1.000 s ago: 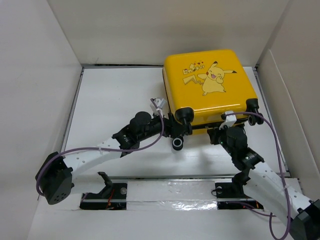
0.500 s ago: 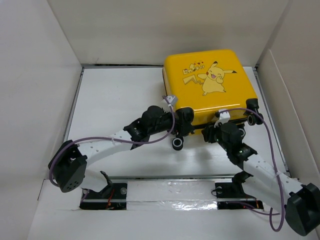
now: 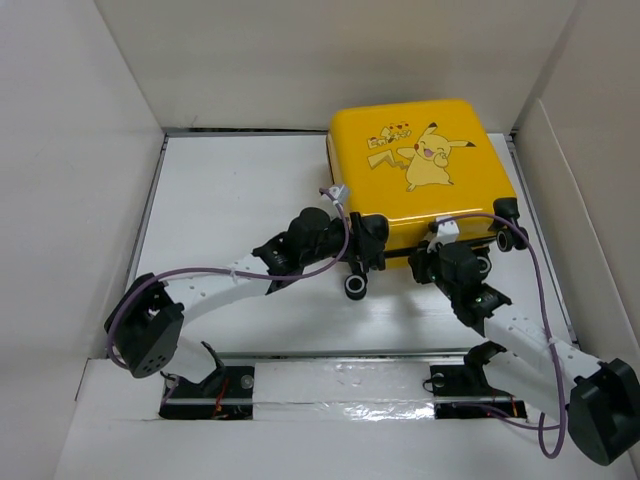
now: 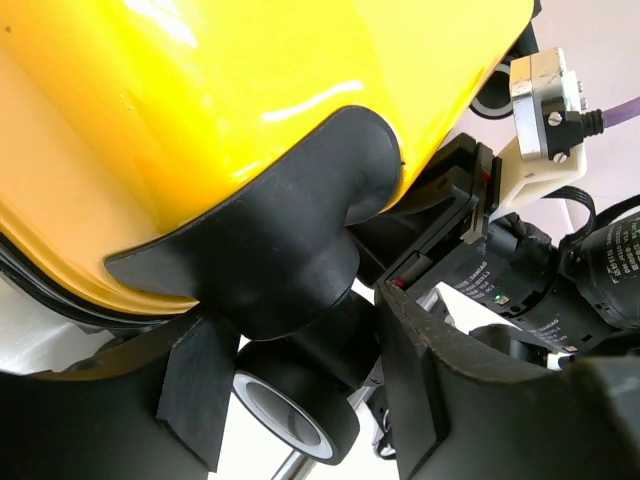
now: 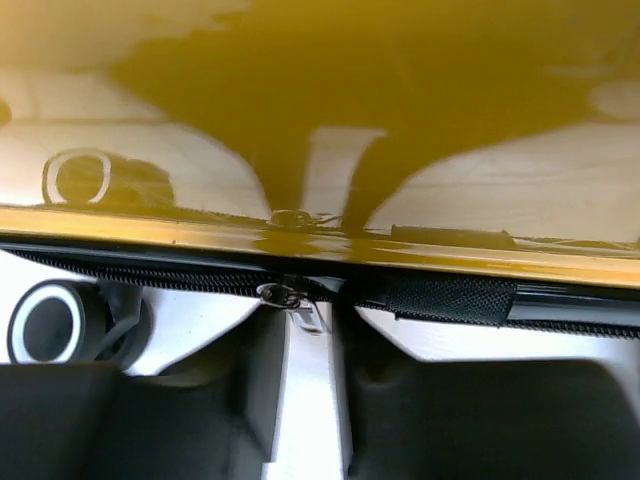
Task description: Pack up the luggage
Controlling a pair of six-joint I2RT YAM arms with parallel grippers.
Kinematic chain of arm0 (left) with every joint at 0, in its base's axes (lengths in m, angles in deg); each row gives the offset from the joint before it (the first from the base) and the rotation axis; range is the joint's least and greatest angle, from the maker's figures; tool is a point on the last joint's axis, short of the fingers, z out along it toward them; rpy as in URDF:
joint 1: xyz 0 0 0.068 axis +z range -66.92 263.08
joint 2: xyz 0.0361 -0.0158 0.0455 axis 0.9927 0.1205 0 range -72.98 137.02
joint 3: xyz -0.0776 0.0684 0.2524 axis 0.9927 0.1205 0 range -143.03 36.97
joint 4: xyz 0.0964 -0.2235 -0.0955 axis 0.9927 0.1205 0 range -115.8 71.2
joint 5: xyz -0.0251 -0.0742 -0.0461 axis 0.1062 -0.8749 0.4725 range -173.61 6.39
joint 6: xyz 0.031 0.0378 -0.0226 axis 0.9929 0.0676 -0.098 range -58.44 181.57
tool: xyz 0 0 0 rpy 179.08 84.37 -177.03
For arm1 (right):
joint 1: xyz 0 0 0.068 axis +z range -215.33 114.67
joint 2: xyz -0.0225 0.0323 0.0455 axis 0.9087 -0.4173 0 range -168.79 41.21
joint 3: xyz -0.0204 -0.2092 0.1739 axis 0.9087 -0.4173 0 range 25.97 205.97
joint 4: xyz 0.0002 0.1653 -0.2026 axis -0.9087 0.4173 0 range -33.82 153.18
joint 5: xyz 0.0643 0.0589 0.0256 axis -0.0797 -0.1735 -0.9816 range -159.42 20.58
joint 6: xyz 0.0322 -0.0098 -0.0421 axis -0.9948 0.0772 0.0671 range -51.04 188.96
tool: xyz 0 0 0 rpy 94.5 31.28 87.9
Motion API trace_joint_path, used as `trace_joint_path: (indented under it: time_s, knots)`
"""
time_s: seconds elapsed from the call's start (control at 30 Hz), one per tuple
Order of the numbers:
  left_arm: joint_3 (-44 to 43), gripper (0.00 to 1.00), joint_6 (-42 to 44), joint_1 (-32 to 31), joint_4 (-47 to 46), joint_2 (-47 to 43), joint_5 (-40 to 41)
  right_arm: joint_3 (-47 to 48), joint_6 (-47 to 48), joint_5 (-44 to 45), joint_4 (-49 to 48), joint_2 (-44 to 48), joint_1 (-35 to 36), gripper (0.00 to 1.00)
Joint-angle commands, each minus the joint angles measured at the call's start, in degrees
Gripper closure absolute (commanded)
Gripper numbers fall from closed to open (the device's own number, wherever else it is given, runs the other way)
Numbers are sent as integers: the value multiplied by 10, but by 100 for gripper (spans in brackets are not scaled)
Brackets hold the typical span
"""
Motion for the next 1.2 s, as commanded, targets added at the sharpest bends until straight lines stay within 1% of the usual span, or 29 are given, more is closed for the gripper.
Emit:
trace_joint_path:
  time_s: [0.0, 0.07, 0.1, 0.27, 0.33, 0.47, 0.57, 0.63, 0.67, 0.77, 0.83, 0.9, 0.93, 0.97, 1.0, 1.03, 1.07, 1.13, 1.17]
  knots:
    - [-10, 86, 48, -14, -53, -1, -21, 29, 18, -8, -90, -3, -7, 82]
    - [-5, 100, 47, -14, -54, -9, -15, 34, 20, -10, -87, -2, -7, 91]
    - [-2, 100, 47, -14, -55, -13, -13, 35, 19, -8, -85, 1, -7, 100]
    - [21, 100, 57, -14, -55, -59, 11, 24, 12, 13, -74, 42, -7, 100]
    - [40, 100, 56, 0, -60, -80, 18, 19, 7, 39, -62, 60, -7, 100]
    - [74, 100, 58, 38, -61, -151, 36, 12, -27, 80, 5, 89, -18, 100]
    - [88, 100, 60, 69, -50, -190, 39, -2, -44, 91, 32, 128, -49, 100]
    - [93, 100, 56, 77, -54, -203, 31, -4, -47, 100, 47, 152, -61, 100]
    - [93, 100, 56, 85, -56, -210, 26, -2, -46, 106, 80, 177, -69, 100]
    - [89, 100, 58, 91, -56, -209, 23, 17, -42, 137, 124, 219, -69, 100]
    - [91, 100, 57, 91, -62, -203, 16, 16, -33, 115, 115, 225, -75, 100]
    - [95, 100, 53, 91, -74, -195, -9, 21, -22, 87, 108, 196, -75, 100]
    - [93, 100, 54, 84, -73, -189, -19, 21, -22, 56, 103, 180, -75, 100]
    - [89, 100, 69, 72, -68, -178, -13, 19, -23, 46, 90, 165, -68, 100]
    - [77, 100, 85, 35, -48, -174, -4, 14, -21, 35, 75, 137, -62, 100]
    - [70, 100, 100, 15, -38, -170, 0, 11, -17, 12, 57, 124, -57, 100]
    - [62, 100, 112, -4, -27, -160, 16, 10, -17, 6, 33, 112, -50, 100]
    - [49, 100, 128, -44, 4, -157, 49, 12, -18, -2, 17, 84, -24, 100]
    - [49, 100, 125, -44, 9, -159, 63, 14, -20, -1, 8, 78, -15, 100]
